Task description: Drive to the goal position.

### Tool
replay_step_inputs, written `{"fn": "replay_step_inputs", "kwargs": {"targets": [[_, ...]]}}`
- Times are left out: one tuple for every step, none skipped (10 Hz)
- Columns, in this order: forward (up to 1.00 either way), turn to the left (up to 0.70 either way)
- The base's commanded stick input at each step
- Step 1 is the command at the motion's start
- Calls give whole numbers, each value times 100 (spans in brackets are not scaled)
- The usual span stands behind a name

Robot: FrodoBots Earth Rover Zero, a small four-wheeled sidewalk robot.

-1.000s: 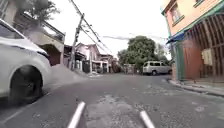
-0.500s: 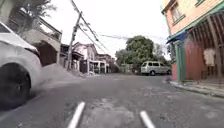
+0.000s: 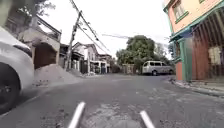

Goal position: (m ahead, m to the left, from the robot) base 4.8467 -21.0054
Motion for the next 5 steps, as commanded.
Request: {"fn": "replay_step_inputs", "kwargs": {"targets": [[70, 0], [70, -4], [70, -29], [70, -31], [70, -33]]}}
